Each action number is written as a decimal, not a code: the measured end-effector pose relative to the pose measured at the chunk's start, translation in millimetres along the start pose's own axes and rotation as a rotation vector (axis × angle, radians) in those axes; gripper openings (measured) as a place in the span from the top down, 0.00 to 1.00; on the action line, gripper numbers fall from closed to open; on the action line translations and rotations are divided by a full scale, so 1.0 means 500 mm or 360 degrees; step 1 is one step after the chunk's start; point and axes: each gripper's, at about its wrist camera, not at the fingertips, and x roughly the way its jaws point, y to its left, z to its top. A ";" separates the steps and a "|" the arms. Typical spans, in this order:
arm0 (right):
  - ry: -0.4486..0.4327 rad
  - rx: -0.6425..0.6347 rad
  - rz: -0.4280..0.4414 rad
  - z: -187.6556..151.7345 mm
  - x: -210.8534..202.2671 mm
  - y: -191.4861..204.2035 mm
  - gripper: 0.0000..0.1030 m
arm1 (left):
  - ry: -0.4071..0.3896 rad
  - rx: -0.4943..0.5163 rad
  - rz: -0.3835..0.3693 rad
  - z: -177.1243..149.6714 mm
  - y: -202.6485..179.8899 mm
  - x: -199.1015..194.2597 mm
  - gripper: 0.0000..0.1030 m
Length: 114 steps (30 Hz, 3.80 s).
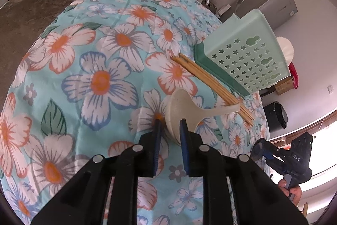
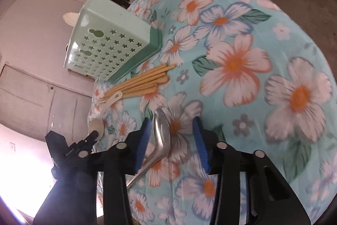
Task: Organize utensils
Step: 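Lift the metal spoon with the right tool while the left tool carries the ladle toward the basket, then lower the ladle into the basket with the left tool while the right tool drops the spoon in, then open both tools and withdraw them from the basket toward the chopsticks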
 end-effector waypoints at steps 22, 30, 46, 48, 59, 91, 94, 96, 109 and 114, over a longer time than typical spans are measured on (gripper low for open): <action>-0.0251 -0.0299 -0.0171 -0.024 -0.041 0.065 0.98 | -0.0252 0.0148 0.0169 -0.007 -0.041 -0.044 0.97; -0.0431 -0.0445 -0.0241 -0.023 -0.108 0.114 0.98 | -0.0479 0.0305 0.0183 0.014 -0.094 -0.138 0.97; -0.0661 -0.0630 -0.0200 -0.018 -0.187 0.196 0.98 | -0.1033 0.0979 0.0450 0.139 -0.318 -0.290 0.97; -0.0668 -0.0624 -0.0200 -0.017 -0.188 0.193 0.98 | -0.1044 0.1058 0.0535 0.148 -0.335 -0.276 0.97; -0.0667 -0.0608 -0.0173 -0.011 -0.189 0.179 0.98 | -0.0982 0.1436 0.0935 0.167 -0.378 -0.173 0.97; -0.0652 -0.0562 -0.0208 0.003 -0.192 0.151 0.98 | -0.0698 0.0942 0.0139 0.261 -0.360 -0.105 0.47; -0.0689 -0.0584 -0.0217 0.012 -0.203 0.160 0.98 | -0.0737 0.0862 0.0094 0.256 -0.343 -0.131 0.43; -0.0722 -0.0605 -0.0231 0.018 -0.214 0.167 0.98 | -0.0755 0.0833 0.0071 0.249 -0.331 -0.146 0.39; -0.1041 -0.0842 -0.0374 0.110 -0.303 0.270 0.98 | -0.0610 0.0699 0.0136 0.118 -0.204 -0.145 0.30; -0.1167 -0.0943 -0.0388 0.159 -0.318 0.324 0.98 | -0.0596 0.0661 0.0158 0.080 -0.169 -0.152 0.28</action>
